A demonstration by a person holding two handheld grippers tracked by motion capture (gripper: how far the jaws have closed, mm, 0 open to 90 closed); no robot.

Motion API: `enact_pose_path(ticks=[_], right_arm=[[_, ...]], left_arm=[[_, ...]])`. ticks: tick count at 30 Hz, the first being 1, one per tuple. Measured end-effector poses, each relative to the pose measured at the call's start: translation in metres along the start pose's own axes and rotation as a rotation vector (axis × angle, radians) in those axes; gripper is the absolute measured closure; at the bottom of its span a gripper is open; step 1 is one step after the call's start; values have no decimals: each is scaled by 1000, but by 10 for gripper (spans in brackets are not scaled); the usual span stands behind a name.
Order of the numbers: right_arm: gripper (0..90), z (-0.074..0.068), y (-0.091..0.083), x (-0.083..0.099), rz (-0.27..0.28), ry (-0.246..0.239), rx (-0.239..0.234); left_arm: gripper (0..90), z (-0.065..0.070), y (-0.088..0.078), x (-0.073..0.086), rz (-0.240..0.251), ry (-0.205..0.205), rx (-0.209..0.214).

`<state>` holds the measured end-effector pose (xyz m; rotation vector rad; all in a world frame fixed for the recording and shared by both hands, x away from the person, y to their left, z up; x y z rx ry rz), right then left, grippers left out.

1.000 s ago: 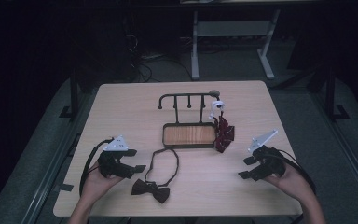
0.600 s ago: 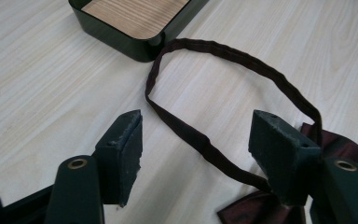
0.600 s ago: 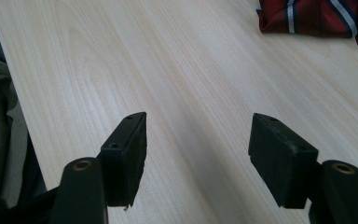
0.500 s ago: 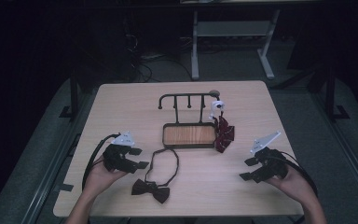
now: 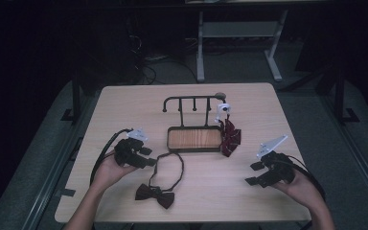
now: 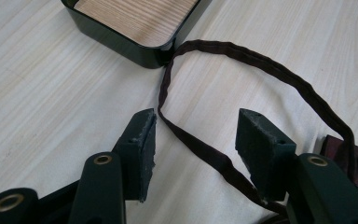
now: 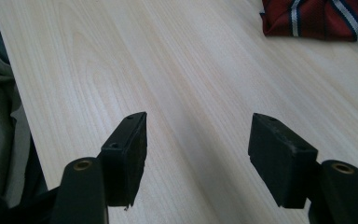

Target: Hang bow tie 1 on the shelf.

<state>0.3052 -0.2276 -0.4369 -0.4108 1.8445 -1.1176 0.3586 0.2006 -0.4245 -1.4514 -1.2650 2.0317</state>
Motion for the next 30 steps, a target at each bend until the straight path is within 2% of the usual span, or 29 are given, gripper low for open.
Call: enact_pose_path(ticks=[2,4,6,8,9,11,12,14,16,18,21,28,30], right_arm=[[383,-1,0,0,-7,-16,16],[382,-2,1,0,-10,-15,12],[378,-2,1,0,-9,-17,15],[373,-2,1,0,-8,-17,17],[371,-1,1,0,-7,-18,18],[365,-1,1,0,-7,-18,19],[362,-1,1,0,-7,-16,17],[357,-1,2,1,-8,-12,14],[356,-2,2,1,-10,-13,15],[356,-2,3,1,-11,-18,16],[356,-2,2,1,-11,-19,16],[353,-1,0,1,-5,-18,20],[351,-1,0,1,-5,-18,19]], left_arm=[[485,-2,1,-2,-15,4,6],[493,-5,2,-5,-41,8,3],[500,-5,5,-7,-41,-4,6],[507,-7,7,-9,-65,13,9],[510,-7,9,-10,-56,3,9],[518,-8,12,-11,-68,1,15],[518,-9,14,-12,-82,13,17],[534,-9,18,-13,-87,4,27],[555,-10,23,-14,-107,11,15],[571,-12,26,-15,-102,1,22],[608,-16,30,-16,-143,16,15],[680,-19,40,-19,-160,-24,25],[700,-20,41,-20,-175,-17,21]])
Point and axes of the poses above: each handheld gripper's, and its own axes: y roughly forward along the jaws, x roughly out of its underside, z roughly to its right, the point moved 2 cm from there along y, roughly forward along the jaws, and after that the axes turned 2 degrees about y, right-handed, at the moved point
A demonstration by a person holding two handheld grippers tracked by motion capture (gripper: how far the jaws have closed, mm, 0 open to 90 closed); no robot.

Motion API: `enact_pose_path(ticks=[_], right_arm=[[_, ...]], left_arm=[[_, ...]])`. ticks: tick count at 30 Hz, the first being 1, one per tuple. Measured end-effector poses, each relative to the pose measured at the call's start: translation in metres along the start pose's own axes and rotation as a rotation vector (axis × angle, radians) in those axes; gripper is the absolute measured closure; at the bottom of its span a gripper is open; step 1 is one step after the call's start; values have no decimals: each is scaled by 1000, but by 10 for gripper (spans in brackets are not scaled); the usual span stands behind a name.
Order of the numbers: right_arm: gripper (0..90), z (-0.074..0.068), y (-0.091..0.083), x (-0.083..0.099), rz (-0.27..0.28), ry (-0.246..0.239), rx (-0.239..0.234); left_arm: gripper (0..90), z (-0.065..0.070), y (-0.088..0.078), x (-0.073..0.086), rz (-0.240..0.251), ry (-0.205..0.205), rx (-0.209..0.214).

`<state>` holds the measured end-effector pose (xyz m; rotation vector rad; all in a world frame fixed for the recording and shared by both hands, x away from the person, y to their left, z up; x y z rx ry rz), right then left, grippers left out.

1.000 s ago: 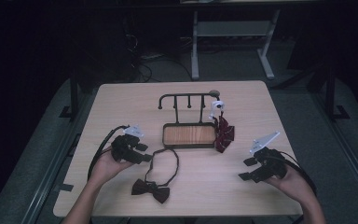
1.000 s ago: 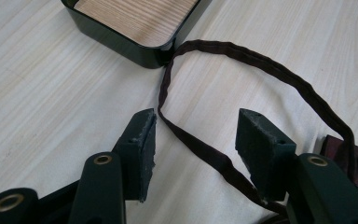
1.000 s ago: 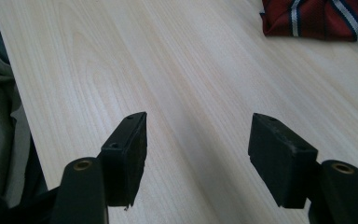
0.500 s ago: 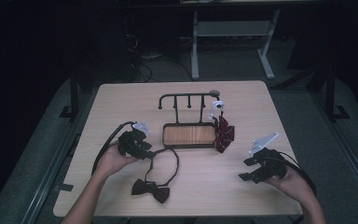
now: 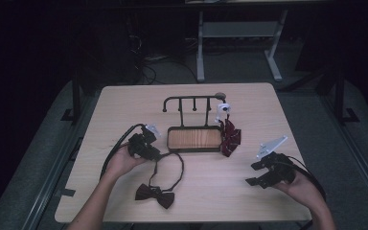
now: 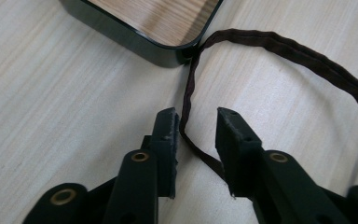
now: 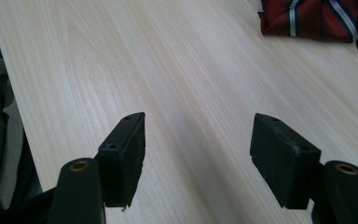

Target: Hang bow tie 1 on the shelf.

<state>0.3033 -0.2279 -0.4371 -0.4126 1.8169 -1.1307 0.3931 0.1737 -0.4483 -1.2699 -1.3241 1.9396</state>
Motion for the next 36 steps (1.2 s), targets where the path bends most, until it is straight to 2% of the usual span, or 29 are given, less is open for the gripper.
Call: enact_pose_path(ticks=[3,4,8,13,18,22,31,36], right_arm=[[352,-1,-1,0,4,0,-5],[351,-1,-1,0,3,-4,-2],[352,-2,-3,0,6,-1,-5],[352,-1,-4,0,9,-5,0],[352,-1,-6,0,17,1,-6],[352,-1,-7,0,19,1,-2],[353,0,-10,1,29,-3,-1],[352,-1,-13,1,33,2,0]], left_arm=[[732,-1,1,-1,-1,3,-7],[748,0,2,-1,7,12,-28],[769,0,6,-2,-4,-3,-28],[774,-1,9,-3,-32,0,-29],[825,-1,11,-2,-57,4,-6],[883,0,12,-1,-60,19,-4],[889,-3,11,1,-60,3,20],[893,1,5,4,-55,15,30]])
Point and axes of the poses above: each handheld gripper's, and its own axes: y roughly forward along the jaws, x roughly out of its underside, z roughly to its right, the point moved 2 cm from there along y, roughly forward along the jaws, and after that the axes turned 2 degrees about y, right-handed, at the moved point
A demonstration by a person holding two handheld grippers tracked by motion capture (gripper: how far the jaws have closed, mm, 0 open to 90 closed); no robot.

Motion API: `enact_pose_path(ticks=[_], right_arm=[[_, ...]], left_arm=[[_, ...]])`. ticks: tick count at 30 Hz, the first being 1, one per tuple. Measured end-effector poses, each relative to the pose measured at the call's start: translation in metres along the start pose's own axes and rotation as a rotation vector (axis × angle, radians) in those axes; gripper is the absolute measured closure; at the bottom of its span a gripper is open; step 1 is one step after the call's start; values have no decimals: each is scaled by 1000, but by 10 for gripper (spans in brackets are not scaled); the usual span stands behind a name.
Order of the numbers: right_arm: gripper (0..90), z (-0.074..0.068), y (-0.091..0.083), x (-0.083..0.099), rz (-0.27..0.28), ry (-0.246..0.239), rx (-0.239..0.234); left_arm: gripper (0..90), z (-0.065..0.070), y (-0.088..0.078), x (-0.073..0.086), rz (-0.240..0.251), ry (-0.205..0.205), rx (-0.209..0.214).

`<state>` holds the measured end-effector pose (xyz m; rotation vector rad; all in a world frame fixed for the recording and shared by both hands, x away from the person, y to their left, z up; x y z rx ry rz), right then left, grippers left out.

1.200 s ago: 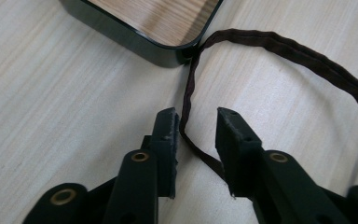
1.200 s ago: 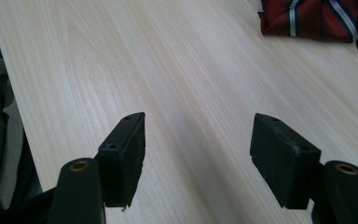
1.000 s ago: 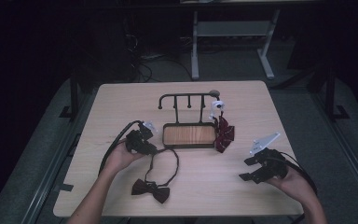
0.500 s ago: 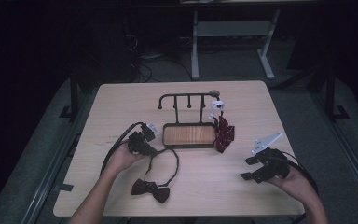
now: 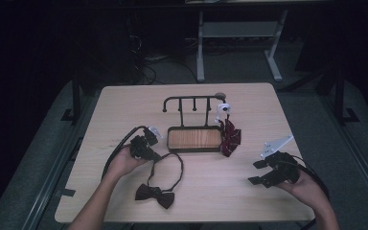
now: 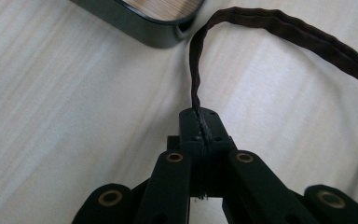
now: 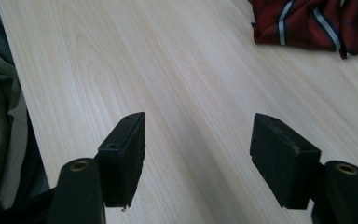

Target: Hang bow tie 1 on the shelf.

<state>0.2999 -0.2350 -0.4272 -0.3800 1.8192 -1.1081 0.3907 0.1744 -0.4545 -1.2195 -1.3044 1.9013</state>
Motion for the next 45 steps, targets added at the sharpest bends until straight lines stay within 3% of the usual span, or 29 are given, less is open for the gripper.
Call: enact_pose_path(ticks=[5,11,15,45], right_arm=[[352,0,-1,0,-1,-4,5],[349,-1,1,0,-3,-7,5],[348,-1,1,0,-2,0,1],[339,0,2,1,7,6,-3]], left_arm=[[892,4,-10,3,32,-10,27],[893,15,-31,3,60,26,53],[892,20,-41,3,57,55,62],[898,34,-83,-4,67,130,101]])
Point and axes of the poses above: each handheld gripper's, and its own axes: y roughly forward along the jaws, x roughly out of its underside, z roughly to its right, the point moved 2 cm from there along y, roughly forward along the jaws, and after that the axes turned 2 degrees about y, right-handed, at the moved point
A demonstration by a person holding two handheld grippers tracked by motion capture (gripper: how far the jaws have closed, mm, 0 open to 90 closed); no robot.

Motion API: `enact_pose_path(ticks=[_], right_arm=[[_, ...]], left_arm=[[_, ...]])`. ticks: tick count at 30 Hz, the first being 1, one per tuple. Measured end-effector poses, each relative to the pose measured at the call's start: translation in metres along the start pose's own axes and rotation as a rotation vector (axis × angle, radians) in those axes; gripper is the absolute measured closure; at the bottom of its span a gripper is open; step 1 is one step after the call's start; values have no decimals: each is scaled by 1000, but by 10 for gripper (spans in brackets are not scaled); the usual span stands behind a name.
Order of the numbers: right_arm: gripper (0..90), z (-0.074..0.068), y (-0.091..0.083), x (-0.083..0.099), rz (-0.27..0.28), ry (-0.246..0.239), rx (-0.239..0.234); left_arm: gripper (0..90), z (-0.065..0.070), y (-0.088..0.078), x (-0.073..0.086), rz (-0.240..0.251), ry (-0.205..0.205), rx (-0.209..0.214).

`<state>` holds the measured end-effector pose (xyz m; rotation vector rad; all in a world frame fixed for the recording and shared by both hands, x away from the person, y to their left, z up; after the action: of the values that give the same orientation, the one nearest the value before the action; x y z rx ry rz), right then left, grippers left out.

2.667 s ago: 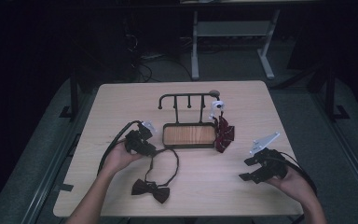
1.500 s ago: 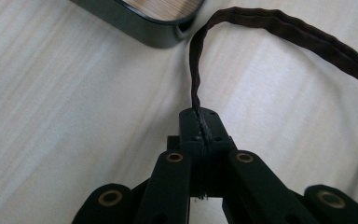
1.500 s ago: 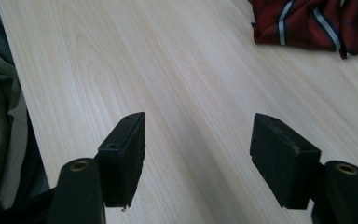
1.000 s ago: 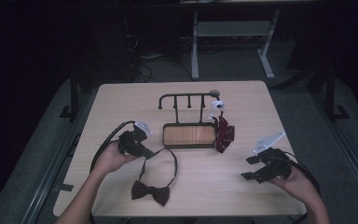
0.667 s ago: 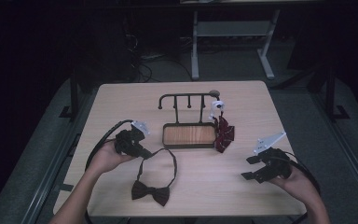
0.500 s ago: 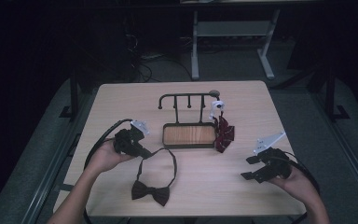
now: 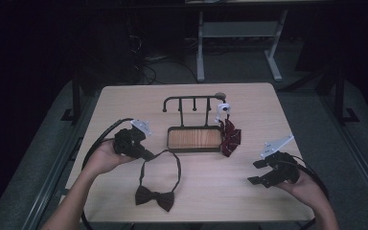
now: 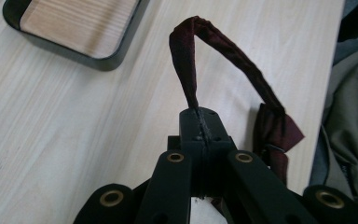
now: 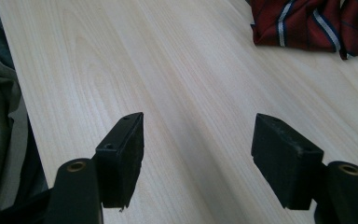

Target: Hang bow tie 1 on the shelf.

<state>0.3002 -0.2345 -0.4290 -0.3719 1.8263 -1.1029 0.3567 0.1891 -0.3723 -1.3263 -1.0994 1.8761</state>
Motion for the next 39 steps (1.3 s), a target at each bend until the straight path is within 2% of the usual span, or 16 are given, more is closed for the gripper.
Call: enact_pose_path(ticks=[22,39], right_arm=[[337,1,1,0,-2,3,-2],[328,1,0,0,3,-6,-3]], left_arm=[[898,4,-29,-15,0,34,-26],[898,4,-44,-27,2,48,-38]])
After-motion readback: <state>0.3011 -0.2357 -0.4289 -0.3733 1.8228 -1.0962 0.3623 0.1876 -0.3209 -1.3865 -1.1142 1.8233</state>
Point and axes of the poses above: each handheld gripper's, and its own axes: y roughly forward along the jaws, x roughly out of its underside, z roughly to its right, the point moved 2 cm from there along y, roughly forward along the jaws, and after that the axes turned 2 degrees about y, right-handed, at the moved point
